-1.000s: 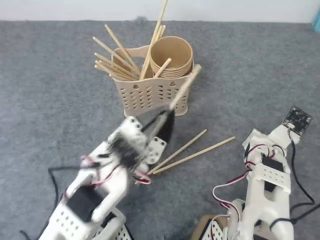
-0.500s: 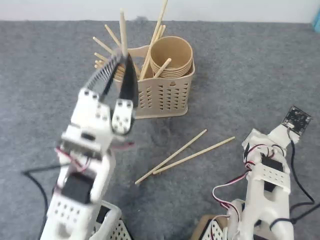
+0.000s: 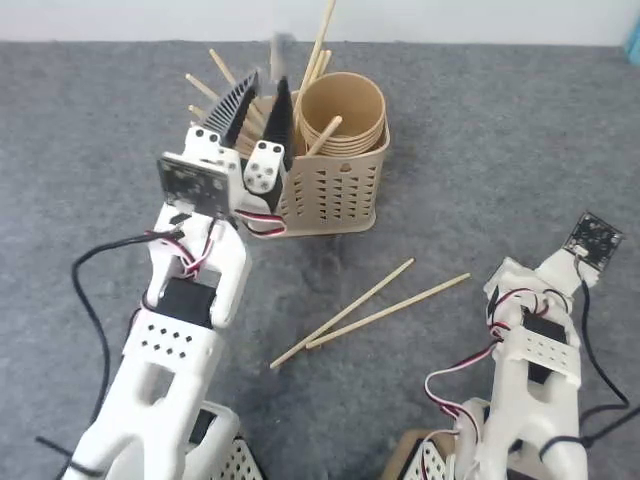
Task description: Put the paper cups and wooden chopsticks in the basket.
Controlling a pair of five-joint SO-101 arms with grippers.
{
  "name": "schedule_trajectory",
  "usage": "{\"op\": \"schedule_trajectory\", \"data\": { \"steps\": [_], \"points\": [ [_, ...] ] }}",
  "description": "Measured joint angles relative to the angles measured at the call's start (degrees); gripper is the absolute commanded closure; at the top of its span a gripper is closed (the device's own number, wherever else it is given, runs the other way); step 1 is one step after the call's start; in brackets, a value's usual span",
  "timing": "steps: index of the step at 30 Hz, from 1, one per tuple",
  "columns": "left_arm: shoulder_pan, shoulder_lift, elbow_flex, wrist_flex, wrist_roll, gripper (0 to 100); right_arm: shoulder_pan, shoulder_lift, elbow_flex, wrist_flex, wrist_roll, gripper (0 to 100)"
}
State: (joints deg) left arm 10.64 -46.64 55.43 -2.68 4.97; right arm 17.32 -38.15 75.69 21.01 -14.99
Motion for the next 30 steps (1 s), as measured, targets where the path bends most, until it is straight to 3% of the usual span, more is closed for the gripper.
{"op": "schedule_trajectory", "data": {
  "steps": [6, 12, 15, 23, 27, 30],
  "points": [
    [-3.08, 0.09, -0.62, 1.58, 3.25, 82, 0.0, 0.0, 0.0, 0.0, 0.0, 95.8],
    [-12.4, 0.09, -6.68, 5.19, 3.6, 82, 0.0, 0.0, 0.0, 0.0, 0.0, 95.8],
    [-16.18, 0.09, -12.66, 15.74, 3.6, 82, 0.0, 0.0, 0.0, 0.0, 0.0, 95.8],
    [-23.47, 0.0, -31.21, 57.14, 3.6, 82, 0.0, 0.0, 0.0, 0.0, 0.0, 95.8],
    [-24.44, -0.18, -31.91, 68.4, 3.6, 82, 0.0, 0.0, 0.0, 0.0, 0.0, 95.8],
    [-25.23, -2.9, -29.98, 71.82, 3.6, 82, -0.7, 0.0, 0.0, 0.0, 0.0, 95.8]
  ]
}}
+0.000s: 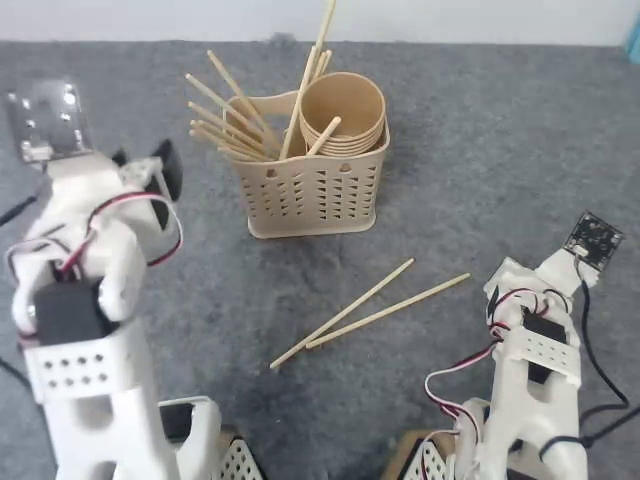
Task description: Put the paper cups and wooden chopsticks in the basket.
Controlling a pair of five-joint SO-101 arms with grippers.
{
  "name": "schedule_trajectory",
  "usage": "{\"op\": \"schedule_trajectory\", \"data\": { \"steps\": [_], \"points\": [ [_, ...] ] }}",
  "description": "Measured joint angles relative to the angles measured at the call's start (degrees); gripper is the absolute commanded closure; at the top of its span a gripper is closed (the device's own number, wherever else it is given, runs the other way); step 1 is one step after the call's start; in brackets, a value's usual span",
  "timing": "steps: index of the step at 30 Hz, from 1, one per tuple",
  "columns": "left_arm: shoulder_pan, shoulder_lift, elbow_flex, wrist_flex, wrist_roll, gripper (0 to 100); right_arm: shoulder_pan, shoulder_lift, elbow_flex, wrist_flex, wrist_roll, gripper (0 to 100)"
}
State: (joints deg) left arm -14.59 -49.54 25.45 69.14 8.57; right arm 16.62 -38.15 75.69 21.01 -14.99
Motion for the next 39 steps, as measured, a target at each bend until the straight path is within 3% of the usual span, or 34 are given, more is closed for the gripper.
{"op": "schedule_trajectory", "data": {
  "steps": [6, 10, 18, 23, 39],
  "points": [
    [0.0, -14.77, 13.36, 1.32, 0.0, 82, -0.44, 0.0, 0.09, 0.0, 0.0, 95.8],
    [0.0, -21.45, 25.32, -2.73, -2.37, 82, -0.53, 0.0, 1.05, 0.0, 0.0, 95.8],
    [11.43, -21.36, 39.12, -8.0, -4.22, 82, -0.62, 0.0, 1.05, 0.0, 0.0, 95.8],
    [18.81, -17.76, 42.64, -10.99, -4.31, 82, -0.62, 0.0, 1.05, 0.0, 0.0, 95.8],
    [21.01, 3.25, 42.99, -19.34, -6.42, 82, -0.88, 0.0, 1.05, 0.0, 0.0, 95.8]
  ]
}}
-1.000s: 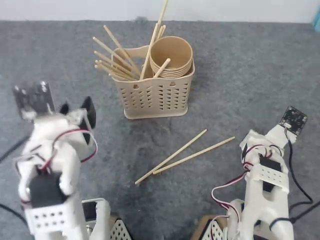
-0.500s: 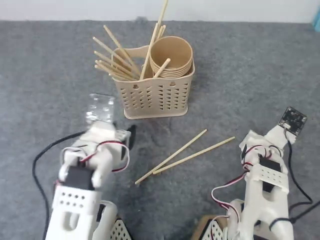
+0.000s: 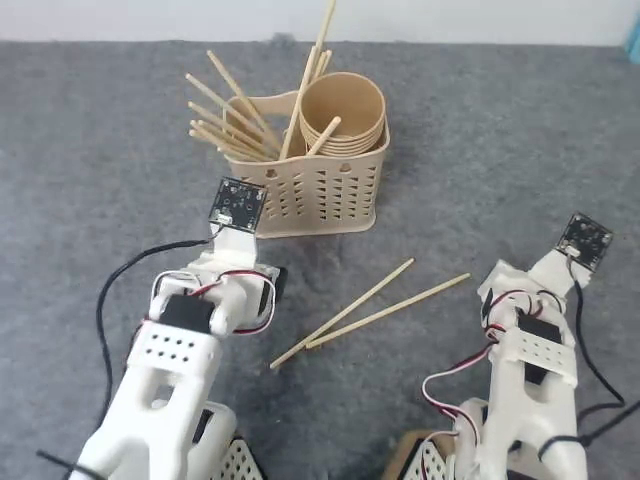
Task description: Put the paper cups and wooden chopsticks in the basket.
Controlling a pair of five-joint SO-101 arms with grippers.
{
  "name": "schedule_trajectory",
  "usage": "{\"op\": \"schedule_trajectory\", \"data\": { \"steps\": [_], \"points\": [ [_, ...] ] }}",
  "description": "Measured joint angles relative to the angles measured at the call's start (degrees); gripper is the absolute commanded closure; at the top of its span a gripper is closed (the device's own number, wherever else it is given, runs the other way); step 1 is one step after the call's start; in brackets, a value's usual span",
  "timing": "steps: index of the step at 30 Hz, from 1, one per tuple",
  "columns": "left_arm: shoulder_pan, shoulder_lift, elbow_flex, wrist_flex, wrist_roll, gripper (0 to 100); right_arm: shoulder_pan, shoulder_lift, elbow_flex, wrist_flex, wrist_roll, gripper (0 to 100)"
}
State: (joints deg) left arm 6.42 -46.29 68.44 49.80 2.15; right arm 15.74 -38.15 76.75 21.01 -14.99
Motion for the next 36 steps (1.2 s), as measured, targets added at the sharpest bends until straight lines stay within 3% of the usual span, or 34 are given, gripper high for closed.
{"op": "schedule_trajectory", "data": {
  "steps": [4, 11, 20, 26, 28, 31, 36],
  "points": [
    [1.85, 2.9, -0.26, 0.0, 0.0, 82, 0.09, 0.0, 0.0, 0.0, 0.0, 95.8],
    [12.75, 9.67, -4.13, 0.0, -0.09, 82, 0.18, 0.0, 0.0, 0.0, 0.0, 95.8],
    [18.99, 33.32, -14.86, -0.44, -4.92, 82, 0.18, 0.0, 0.0, 0.0, 0.0, 95.8],
    [19.52, 43.96, -23.38, 2.37, -5.8, 82, 0.18, 0.0, 0.0, 0.0, 0.0, 95.8],
    [19.6, 45.98, -25.49, 3.43, -5.8, 86, 0.18, 0.0, 0.0, 0.0, 0.0, 95.8],
    [20.04, 48.44, -27.87, 4.84, -5.8, 100, 0.18, 0.0, 0.0, 0.0, 0.0, 95.8],
    [23.65, 49.93, -29.1, 5.36, -5.71, 99, 0.18, 0.0, 0.0, 0.0, 0.0, 95.8]
  ]
}}
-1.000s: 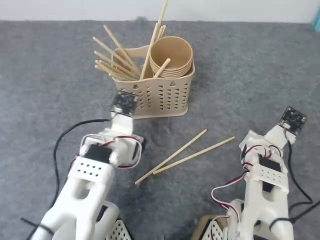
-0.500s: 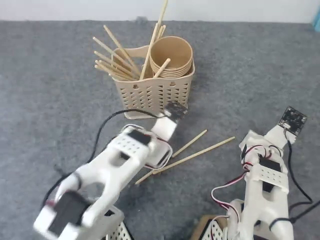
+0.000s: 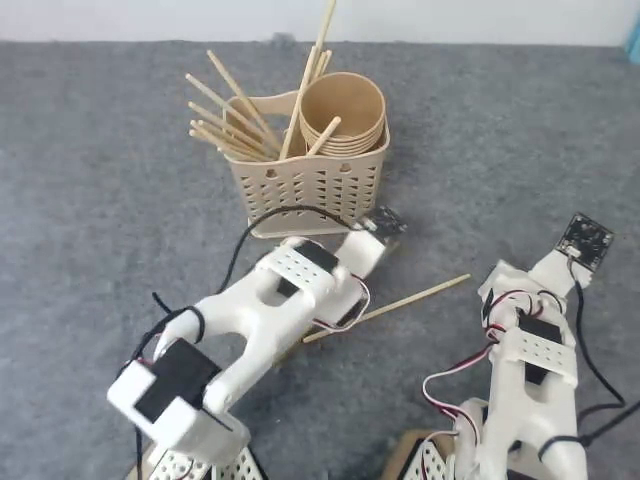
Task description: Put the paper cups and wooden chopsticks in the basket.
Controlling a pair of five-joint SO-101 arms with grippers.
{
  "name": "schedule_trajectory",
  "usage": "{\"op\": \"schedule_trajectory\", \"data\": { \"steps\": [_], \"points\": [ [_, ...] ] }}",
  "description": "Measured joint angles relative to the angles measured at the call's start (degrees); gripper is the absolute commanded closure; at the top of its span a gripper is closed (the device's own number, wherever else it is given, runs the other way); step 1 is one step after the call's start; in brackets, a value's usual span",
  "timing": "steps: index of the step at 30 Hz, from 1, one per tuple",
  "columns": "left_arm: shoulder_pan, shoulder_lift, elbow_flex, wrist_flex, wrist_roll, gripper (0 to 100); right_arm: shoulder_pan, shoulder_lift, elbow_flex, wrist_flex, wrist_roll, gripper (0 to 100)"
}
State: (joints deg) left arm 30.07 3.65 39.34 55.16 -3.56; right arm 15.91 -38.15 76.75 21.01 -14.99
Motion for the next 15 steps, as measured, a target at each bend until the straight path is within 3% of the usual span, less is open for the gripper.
{"op": "schedule_trajectory", "data": {
  "steps": [7, 15],
  "points": [
    [0.62, -5.45, 5.8, -1.32, -2.81, 99, 0.0, 0.0, 0.0, 0.0, 0.0, 95.8],
    [0.62, -21.89, 19.6, -8.18, -5.71, 99, -0.09, 0.0, -0.35, 4.4, -1.05, 95.4]
  ]
}}
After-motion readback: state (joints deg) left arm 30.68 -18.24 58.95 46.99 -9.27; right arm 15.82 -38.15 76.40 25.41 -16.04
